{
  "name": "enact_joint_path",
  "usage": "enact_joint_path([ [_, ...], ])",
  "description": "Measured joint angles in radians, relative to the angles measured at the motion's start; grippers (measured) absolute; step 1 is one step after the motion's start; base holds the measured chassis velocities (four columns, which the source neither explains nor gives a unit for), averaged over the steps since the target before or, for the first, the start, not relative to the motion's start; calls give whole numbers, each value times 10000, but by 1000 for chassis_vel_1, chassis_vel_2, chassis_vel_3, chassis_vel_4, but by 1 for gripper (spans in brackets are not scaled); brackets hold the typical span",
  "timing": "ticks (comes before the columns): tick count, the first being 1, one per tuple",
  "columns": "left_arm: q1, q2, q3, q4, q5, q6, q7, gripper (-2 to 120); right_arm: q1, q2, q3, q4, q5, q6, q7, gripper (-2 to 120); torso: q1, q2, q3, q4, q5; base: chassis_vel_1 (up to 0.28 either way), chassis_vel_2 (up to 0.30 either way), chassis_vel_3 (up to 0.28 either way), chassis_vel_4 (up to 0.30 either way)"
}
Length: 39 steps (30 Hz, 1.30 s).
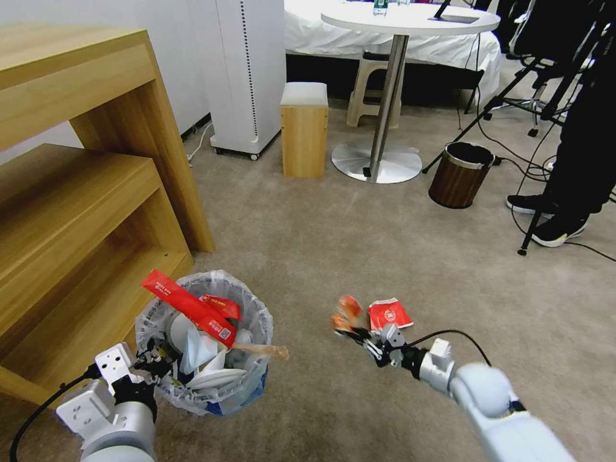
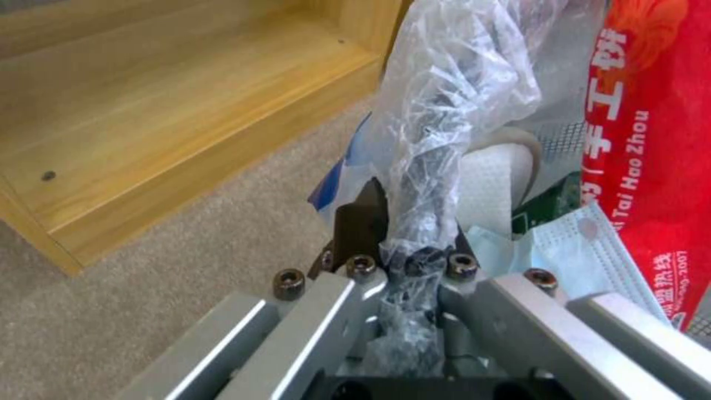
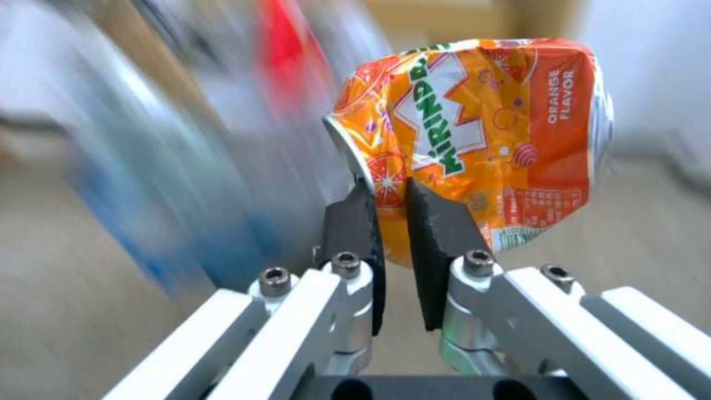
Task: Pick up the trash bin and place the garbage on the floor into it.
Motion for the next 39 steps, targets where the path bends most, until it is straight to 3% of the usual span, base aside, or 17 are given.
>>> enact_joint_path([
  [4, -34, -134, 284, 122, 244, -34, 65, 1, 845, 45, -643, 440, 2184, -540, -1480, 8, 0, 0, 0, -1, 0, 0, 0, 0, 0],
  [8, -57, -197, 404, 232, 375, -96, 122, 1, 1551, 644, -1485, 78, 2847, -954, -1534, 8, 0, 0, 0, 0, 4, 0, 0, 0, 0],
  [15, -60, -203, 371, 232, 387, -111, 147, 1, 2658, 1778, -3318, -1231, 2947, -1074, -663, 8, 0, -1, 1, 1, 0, 0, 0, 0, 0],
  [20, -7, -183, 310, 77, 336, -113, 148, 1, 2946, 2042, -3747, -1639, 2221, -1072, -462, 9, 0, 0, 0, 1, 2, 0, 0, 0, 0],
  [26, 40, -179, 303, -11, 322, -112, 147, 1, 2829, 1828, -3772, -1616, 1644, -1210, -621, 28, 0, 0, 0, -1, 3, 0, 0, 0, 0],
  [31, 79, -196, 378, -94, 340, -108, 150, 1, 2615, 1496, -3313, -1527, 414, -1461, -740, 48, 0, 0, 0, -2, 5, 0, 0, 0, 0],
  [36, 151, -192, 377, -104, 353, -107, 150, 1, 2468, 1282, -2903, -1200, 462, -1448, -683, 64, 0, -1, 0, -2, 4, 0, 0, 0, 0],
  [39, 159, -167, 268, -106, 344, -108, 146, 1, 2353, 1108, -2461, -577, 1078, -1231, -10, 78, 0, -1, 0, -1, 4, 0, 0, 0, 0],
])
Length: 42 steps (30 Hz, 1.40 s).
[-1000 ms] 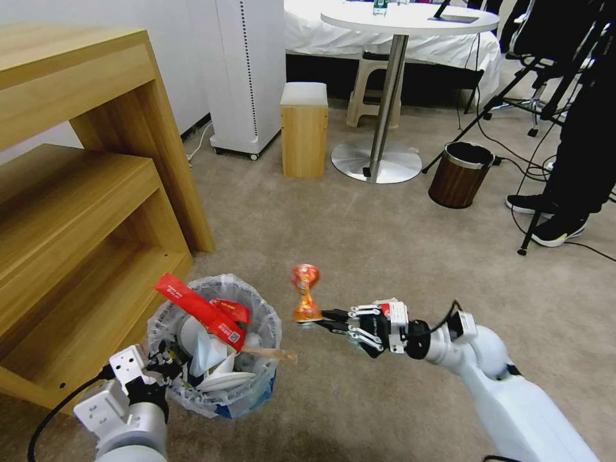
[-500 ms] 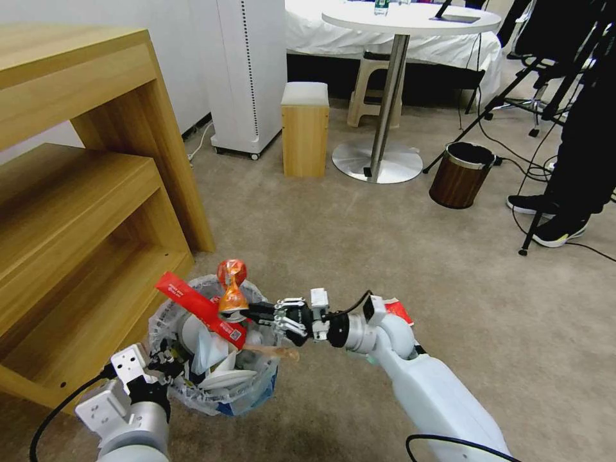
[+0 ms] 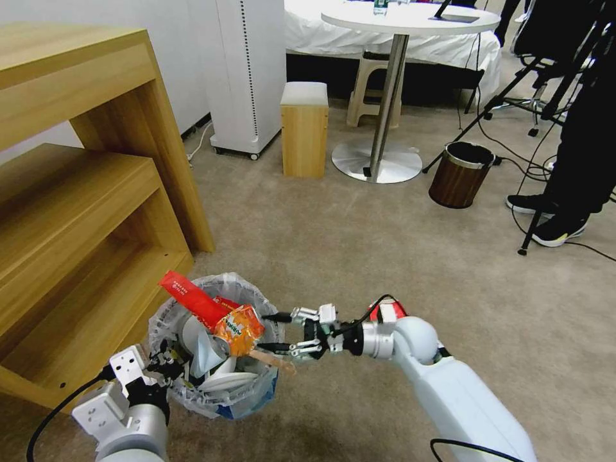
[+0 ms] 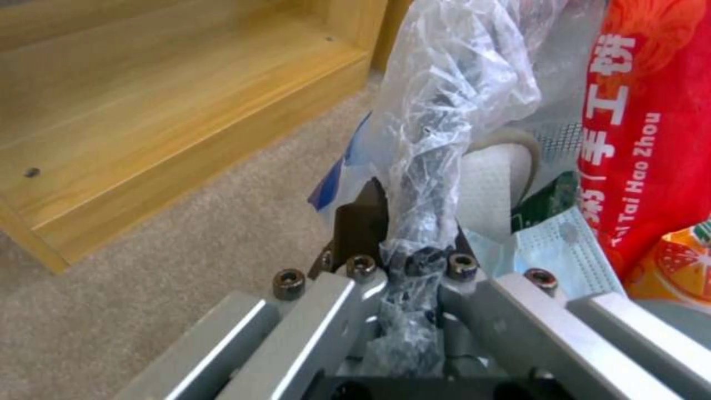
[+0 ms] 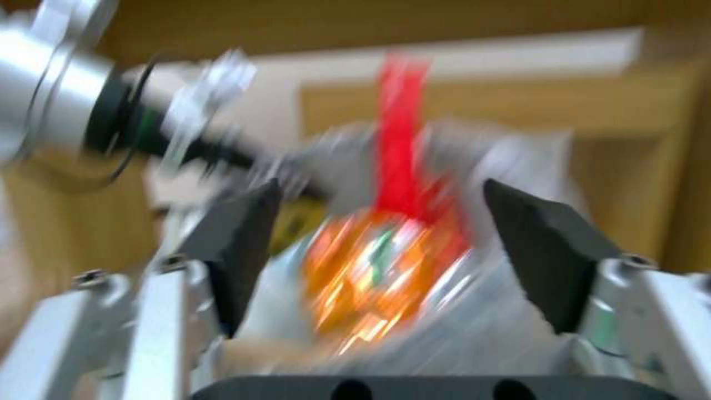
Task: Pick up the trash bin and place the garbage on the floor into it.
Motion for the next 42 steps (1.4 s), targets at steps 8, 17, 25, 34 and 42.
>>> enact_joint_path([
  [8, 158, 45, -121, -5, 9, -58, 20, 1, -948, 10, 1729, 1824, 1059, 1164, 4574, 100, 0, 0, -1, 1, 0, 0, 0, 0, 0],
  [17, 199, 95, -194, -9, -18, -89, 25, 1, -3400, -45, 4526, 3264, -505, 1522, 7432, 100, 0, 0, -2, -5, 1, 0, 0, 0, 0],
  [25, 166, 134, -86, -10, -25, -91, 20, 1, -4739, -13, 6072, 3129, -1210, 2023, 8201, 100, -1, 0, -2, -3, 0, 0, 0, 0, 0],
  [34, 170, 126, 65, -10, 9, -92, 16, 1, -4658, -1329, 5801, 2127, -2077, 203, 7638, 100, 0, 1, -1, 0, 0, 0, 0, 0, 0],
  [42, 349, 140, -80, -10, -30, -154, 17, 1, -3561, -1646, 4598, 979, -1648, -3247, 8704, 100, -1, 0, 0, 0, 0, 0, 0, 0, 0],
])
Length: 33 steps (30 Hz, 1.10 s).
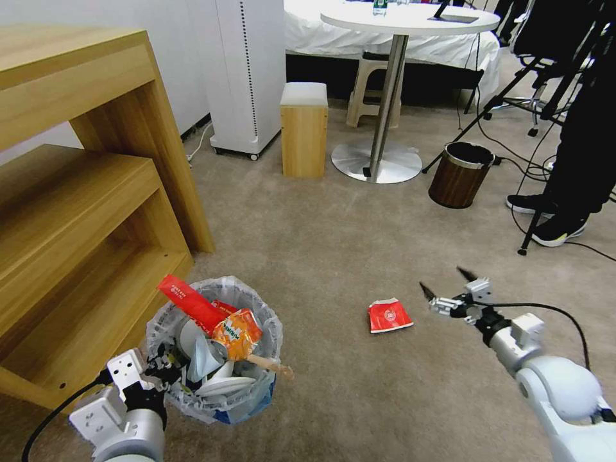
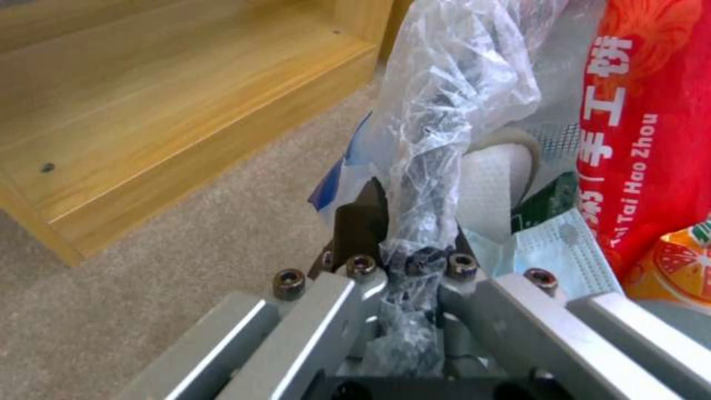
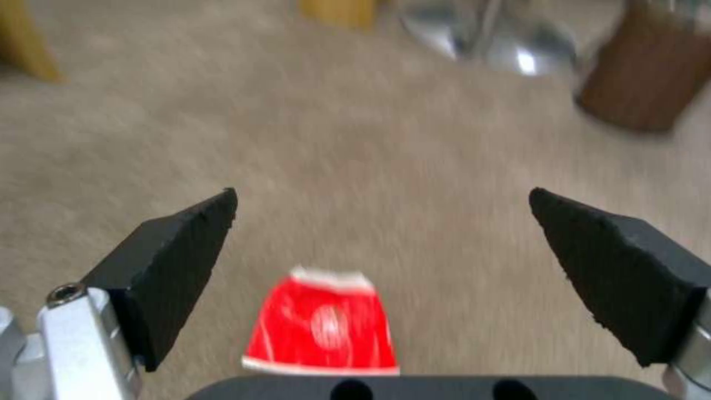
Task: Pick up the trash bin and place the garbage on the floor into it.
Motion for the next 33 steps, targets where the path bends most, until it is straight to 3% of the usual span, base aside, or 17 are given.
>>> enact_joint_path([
  [4, 10, 25, -98, 0, -78, -45, 1, 1, 1011, 218, -582, -1181, 762, -1498, 1325, 100, 0, 0, 0, 0, 0, 0, 0, 0, 0],
  [8, -25, 20, -52, 1, -76, -50, 2, 1, 1721, 320, -786, -2281, 776, -1678, 1473, 100, 0, 0, 1, 0, 1, 0, 0, 0, 0],
  [12, -47, 11, -15, 2, -43, -64, 2, 1, 2213, 381, -940, -2987, 1020, -1611, 1395, 100, 1, 0, 1, -2, -1, 0, 0, 0, 0],
  [19, -65, -12, 26, 4, 28, -85, 7, 1, 3282, 951, -1138, -4017, 2533, -1486, 2141, 100, 0, 0, 1, 0, -2, 0, 0, 0, 0],
  [23, -82, -38, 27, 5, 52, -93, 10, 1, 3679, 1191, -1414, -4762, 2063, -835, 1210, 100, 1, 0, 1, -1, -1, 0, 0, 0, 0],
  [25, -108, -61, 46, 6, 82, -121, 14, 1, 4054, 1436, -1603, -5444, 1608, -291, 221, 100, 1, 0, 1, -3, -1, 0, 0, 0, 0],
  [28, -123, -89, 64, 29, 114, -152, 22, 1, 4527, 1821, -1738, -6039, 1734, -101, -24, 100, 1, 0, 1, -2, 0, 0, 0, 0, 0],
  [33, -150, -108, 45, 55, 122, -175, 25, 1, 5176, 2439, -1795, -6632, 2486, -610, 904, 100, 0, 0, 0, 3, -4, 0, 0, 0, 0],
])
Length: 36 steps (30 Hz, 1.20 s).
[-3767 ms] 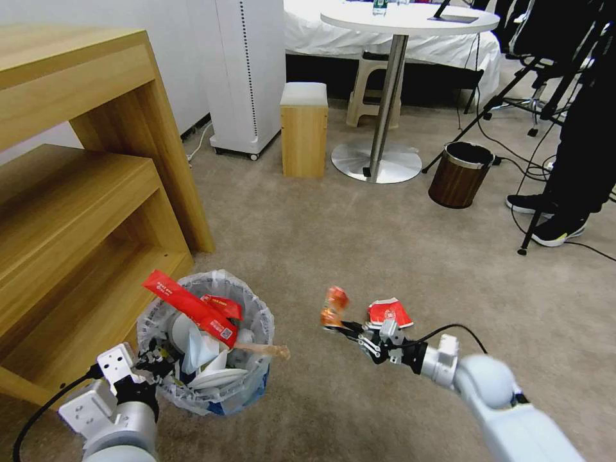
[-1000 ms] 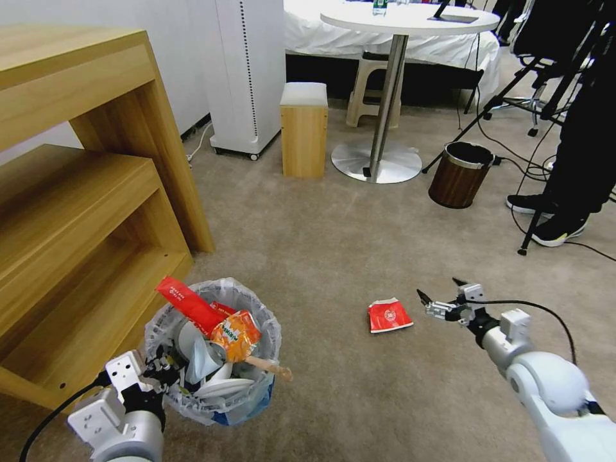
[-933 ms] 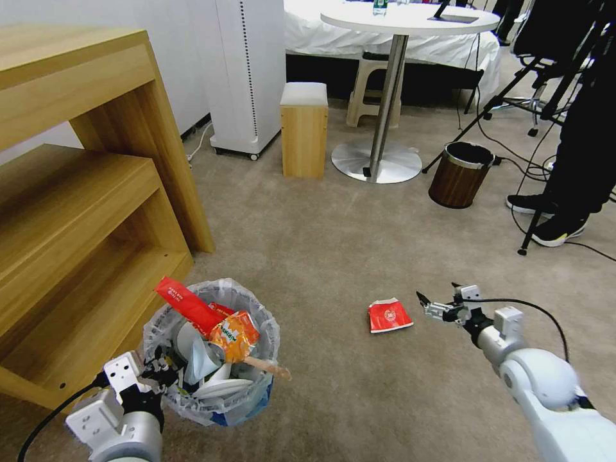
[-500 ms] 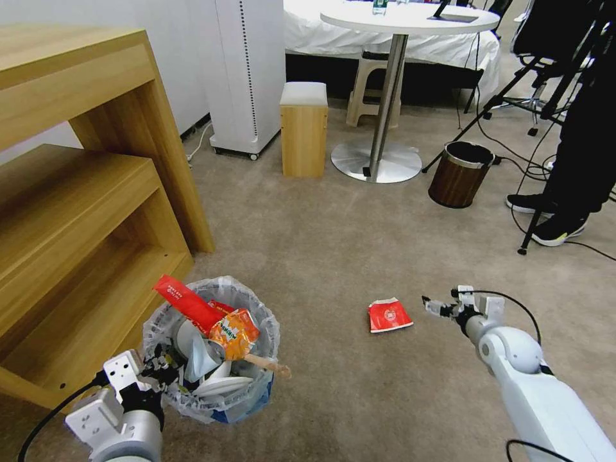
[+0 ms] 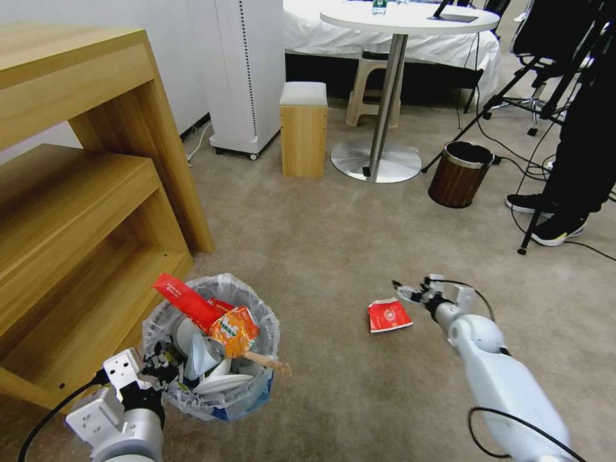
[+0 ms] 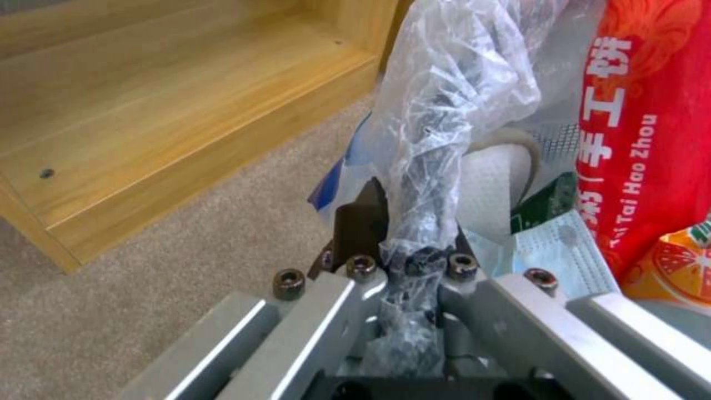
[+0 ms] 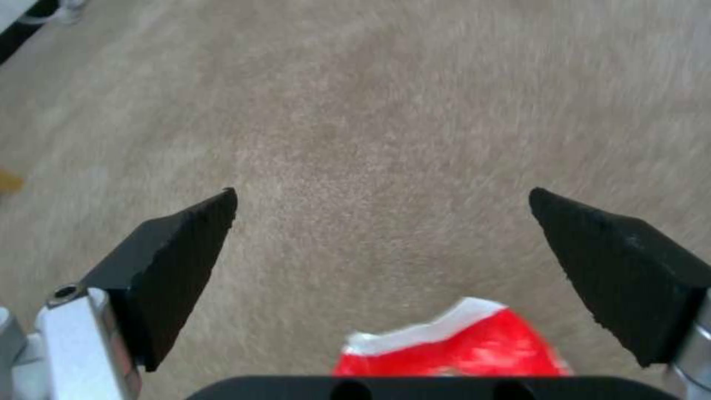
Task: Pick up the trash bin and place the garbage on the floor into it.
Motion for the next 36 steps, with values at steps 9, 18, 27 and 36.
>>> enact_joint_path([
  [9, -214, -9, 30, 136, -34, -11, 1, 1, 55, 1086, 687, -438, 2043, -1232, 1538, 100, 0, 0, 0, -4, 4, 0, 0, 0, 0],
  [18, -188, 48, 1, 103, -56, 15, -9, 1, 321, 1839, 1707, -1217, 2799, -1990, 2285, 100, 0, 0, 0, -3, 5, 0, 0, 0, 0],
  [27, -36, 87, -84, -38, -97, 16, -18, 1, 829, 2084, 2399, -1603, 3390, -2444, 2614, 98, 0, 0, -1, -2, 3, 0, 0, 0, 0],
  [36, 44, 17, -12, -45, -65, 16, -31, 1, 794, 2163, 2937, -1903, 3508, -2890, 2833, 86, 0, 0, 0, -4, 6, 0, 0, 0, 0],
])
